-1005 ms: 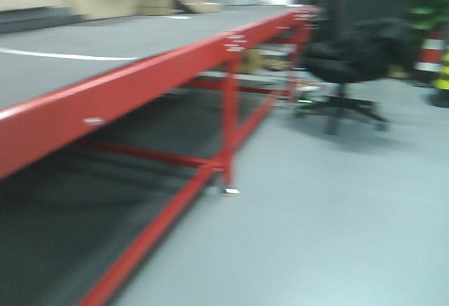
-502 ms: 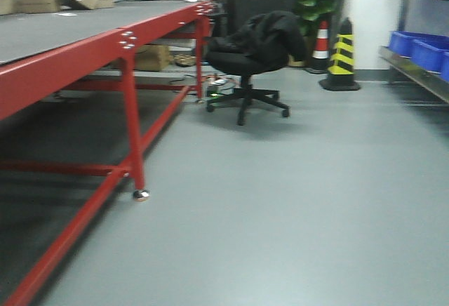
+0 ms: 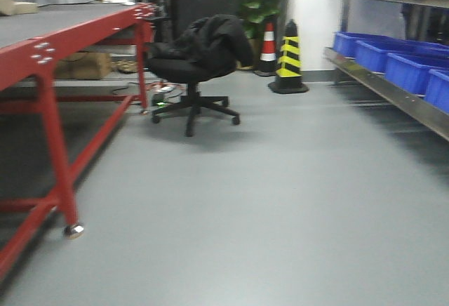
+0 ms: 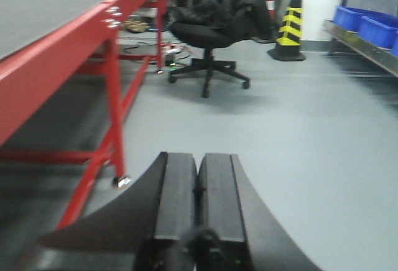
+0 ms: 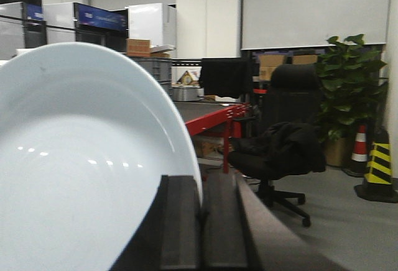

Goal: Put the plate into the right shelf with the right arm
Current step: 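Drive toward the steel shelf of blue bins holding the plate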

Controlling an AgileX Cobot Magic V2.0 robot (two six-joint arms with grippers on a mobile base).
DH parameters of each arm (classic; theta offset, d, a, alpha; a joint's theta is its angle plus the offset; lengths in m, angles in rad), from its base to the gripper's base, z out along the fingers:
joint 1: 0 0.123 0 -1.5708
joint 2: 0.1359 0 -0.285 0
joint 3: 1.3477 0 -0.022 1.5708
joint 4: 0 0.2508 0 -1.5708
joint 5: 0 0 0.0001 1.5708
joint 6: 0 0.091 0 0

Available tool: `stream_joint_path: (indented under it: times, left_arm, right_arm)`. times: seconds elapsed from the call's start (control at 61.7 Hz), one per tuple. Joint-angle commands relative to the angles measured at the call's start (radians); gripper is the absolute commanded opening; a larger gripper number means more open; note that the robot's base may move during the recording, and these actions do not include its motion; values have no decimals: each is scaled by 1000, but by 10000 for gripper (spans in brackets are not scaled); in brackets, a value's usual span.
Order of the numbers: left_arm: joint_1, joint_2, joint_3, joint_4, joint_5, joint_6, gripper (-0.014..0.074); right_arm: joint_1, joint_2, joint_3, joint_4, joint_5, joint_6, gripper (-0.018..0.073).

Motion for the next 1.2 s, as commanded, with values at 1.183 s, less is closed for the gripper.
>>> stream_joint_path:
  times: [1.183]
  left_arm:
    - [1,-7,8,-6,-86,-3,-47]
  right_arm:
    - [-3,10,-30,6,-93,1,55]
